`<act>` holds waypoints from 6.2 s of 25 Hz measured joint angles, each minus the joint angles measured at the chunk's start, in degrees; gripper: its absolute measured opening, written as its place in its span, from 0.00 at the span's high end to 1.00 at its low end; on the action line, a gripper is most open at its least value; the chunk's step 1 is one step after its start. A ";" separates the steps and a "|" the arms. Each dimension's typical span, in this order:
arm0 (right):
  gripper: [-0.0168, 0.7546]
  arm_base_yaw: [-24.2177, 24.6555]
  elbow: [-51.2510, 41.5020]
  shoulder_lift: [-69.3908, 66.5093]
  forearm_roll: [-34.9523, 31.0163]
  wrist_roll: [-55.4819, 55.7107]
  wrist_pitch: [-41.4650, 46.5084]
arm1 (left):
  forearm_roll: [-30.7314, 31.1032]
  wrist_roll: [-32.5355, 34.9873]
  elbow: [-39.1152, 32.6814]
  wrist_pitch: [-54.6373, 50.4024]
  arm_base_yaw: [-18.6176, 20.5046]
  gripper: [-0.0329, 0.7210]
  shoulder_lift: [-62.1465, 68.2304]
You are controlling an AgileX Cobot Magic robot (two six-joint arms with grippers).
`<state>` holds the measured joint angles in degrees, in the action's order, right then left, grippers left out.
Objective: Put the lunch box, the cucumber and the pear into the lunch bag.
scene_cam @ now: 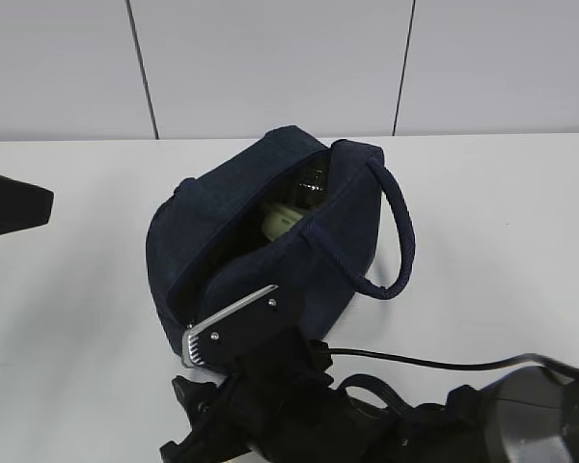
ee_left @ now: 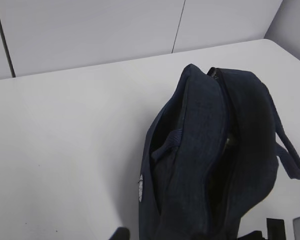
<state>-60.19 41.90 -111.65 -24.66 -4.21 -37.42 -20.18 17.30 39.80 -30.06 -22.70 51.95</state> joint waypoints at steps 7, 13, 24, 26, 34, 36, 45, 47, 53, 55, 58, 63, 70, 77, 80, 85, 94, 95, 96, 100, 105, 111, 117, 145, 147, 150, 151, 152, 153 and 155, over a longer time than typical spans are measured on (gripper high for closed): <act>0.42 0.00 4.45 -2.62 0.10 -1.00 2.68 | 0.00 0.00 0.00 0.00 0.00 0.64 0.00; 0.42 0.00 4.39 -3.43 -1.53 -1.23 4.50 | 0.00 0.00 0.00 0.00 0.00 0.64 0.00; 0.43 0.00 4.49 -3.43 -1.61 -1.23 4.27 | 0.00 0.00 0.00 0.00 0.00 0.64 0.00; 0.46 0.00 4.49 -3.43 -1.61 -1.34 3.85 | 0.00 0.00 0.00 0.00 0.00 0.64 0.00; 0.49 0.00 4.49 -3.43 -1.74 -1.70 2.63 | 0.00 0.00 0.00 0.00 0.00 0.64 0.00; 0.50 0.00 4.49 -3.43 -1.74 -2.07 2.51 | 0.00 0.00 0.00 0.00 0.00 0.64 0.00; 0.67 0.00 4.49 -2.85 -2.09 -3.81 2.51 | 0.00 0.00 0.00 0.00 0.00 0.64 0.00; 0.69 0.00 4.49 -2.73 -3.36 -4.87 3.06 | 0.00 0.00 0.00 0.00 0.00 0.64 0.00; 0.81 0.00 4.37 -2.73 -10.71 -9.45 4.01 | 0.00 0.00 0.00 0.00 0.00 0.64 0.00; 0.88 0.00 4.37 -2.73 -11.49 -10.37 4.01 | 0.00 0.00 0.00 0.00 0.00 0.64 0.00; 0.93 0.00 4.27 -2.73 -11.71 -10.75 4.01 | 0.00 0.00 0.00 0.00 0.00 0.64 0.00; 0.94 0.00 4.27 -2.73 -11.69 -10.88 4.01 | 0.00 0.00 0.00 0.00 0.00 0.64 0.00; 0.88 0.00 4.27 -2.73 -8.28 -10.88 4.01 | 0.00 0.00 0.00 0.00 0.00 0.64 0.00; 0.79 0.00 4.27 -2.73 -7.96 -10.88 3.91 | 0.00 0.00 0.00 0.00 0.00 0.64 0.00; 0.78 0.00 4.27 -2.73 -7.96 -10.88 3.32 | 0.00 0.00 0.00 0.00 0.00 0.64 0.00; 0.78 0.00 4.27 -2.73 -7.96 -10.88 2.86 | 0.00 0.00 0.00 0.00 0.00 0.64 0.00; 0.97 0.00 4.27 -2.59 -7.96 -10.88 2.68 | 0.00 0.00 0.00 0.00 0.00 0.64 0.00; 0.97 0.00 4.27 -2.58 -7.96 -10.88 3.00 | 0.00 0.00 0.00 0.00 0.00 0.64 0.00; 0.97 0.00 4.27 -2.35 -7.96 -10.88 3.68 | 0.00 0.00 0.00 0.00 0.00 0.64 0.00; 0.97 0.00 4.27 -0.63 -7.96 -10.92 8.55 | 0.00 -0.05 0.00 0.00 0.00 0.64 0.00; 0.97 0.00 4.27 3.51 -7.96 -11.73 14.59 | 0.00 -0.05 0.00 0.00 0.00 0.64 0.00; 0.97 0.00 4.20 8.60 -7.96 -13.80 20.88 | 0.00 -0.05 0.00 0.00 0.00 0.64 0.00; 0.97 0.00 4.02 13.34 -8.20 -16.83 23.07 | 0.00 -0.05 0.00 0.00 0.00 0.64 0.00; 0.97 0.34 13.99 19.09 -60.82 -78.57 17.30 | -11.63 18.47 0.00 0.30 0.00 0.64 7.26; 0.97 0.34 14.02 20.31 -61.47 -79.23 17.13 | -21.01 28.42 0.00 0.30 0.00 0.64 9.42; 0.97 0.34 14.12 21.67 -62.69 -80.42 16.78 | -34.16 41.70 0.00 -1.34 1.88 0.64 13.86; 0.97 0.34 14.12 21.97 -63.26 -80.80 16.54 | -38.19 46.74 0.00 -3.00 3.68 0.64 15.29; 0.97 0.34 14.12 22.22 -63.94 -81.10 16.46 | -42.95 51.05 0.00 -5.48 5.65 0.64 17.08; 0.97 0.34 14.12 22.25 -64.54 -81.39 16.46 | -47.41 56.17 0.00 -7.91 8.45 0.64 18.94; 0.97 0.34 14.12 22.34 -65.67 -82.38 16.46 | -54.37 66.37 0.00 -14.98 14.49 0.64 22.41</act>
<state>-59.85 56.02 -89.31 -90.33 -86.59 -20.97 -74.55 83.67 39.80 -45.05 -8.20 74.36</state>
